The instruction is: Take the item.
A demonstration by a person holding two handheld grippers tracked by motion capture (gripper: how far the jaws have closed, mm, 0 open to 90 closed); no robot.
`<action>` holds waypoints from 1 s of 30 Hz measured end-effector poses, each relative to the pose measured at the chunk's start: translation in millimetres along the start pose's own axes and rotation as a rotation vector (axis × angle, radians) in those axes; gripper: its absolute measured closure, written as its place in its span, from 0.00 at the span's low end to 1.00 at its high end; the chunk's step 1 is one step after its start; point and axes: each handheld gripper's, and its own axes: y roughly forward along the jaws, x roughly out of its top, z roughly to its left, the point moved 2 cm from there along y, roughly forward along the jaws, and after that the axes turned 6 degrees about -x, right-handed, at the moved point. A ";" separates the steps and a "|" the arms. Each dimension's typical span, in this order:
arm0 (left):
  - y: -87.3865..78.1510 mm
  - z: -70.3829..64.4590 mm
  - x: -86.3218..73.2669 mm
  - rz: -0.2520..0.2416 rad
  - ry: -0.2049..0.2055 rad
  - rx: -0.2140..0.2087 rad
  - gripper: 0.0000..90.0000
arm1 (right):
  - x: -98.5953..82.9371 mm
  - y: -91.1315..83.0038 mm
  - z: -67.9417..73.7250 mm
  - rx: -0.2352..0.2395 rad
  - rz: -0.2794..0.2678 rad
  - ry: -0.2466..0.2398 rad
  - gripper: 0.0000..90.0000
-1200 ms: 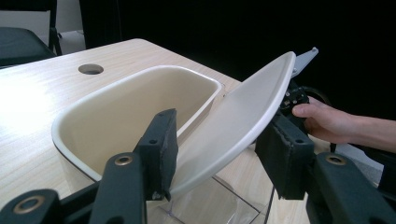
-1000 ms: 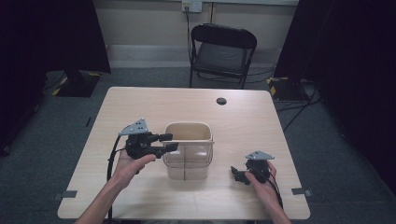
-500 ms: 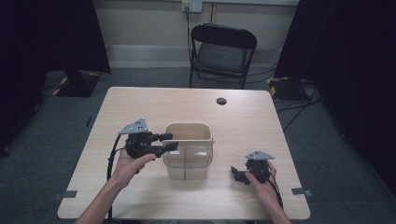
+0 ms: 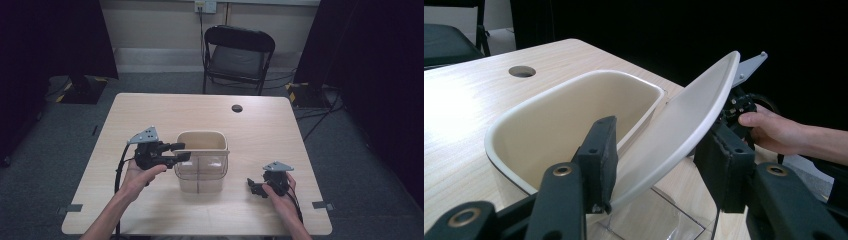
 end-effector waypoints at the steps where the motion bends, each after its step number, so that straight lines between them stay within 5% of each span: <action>1: 0.0 -0.1 0.0 0.002 0.000 0.000 0.58 | 0.0 0.0 0.0 0.000 0.000 0.000 0.13; 30: 0.5 -0.1 0.2 -0.002 0.001 0.001 0.58 | 0.0 0.0 0.0 0.000 0.000 0.000 0.13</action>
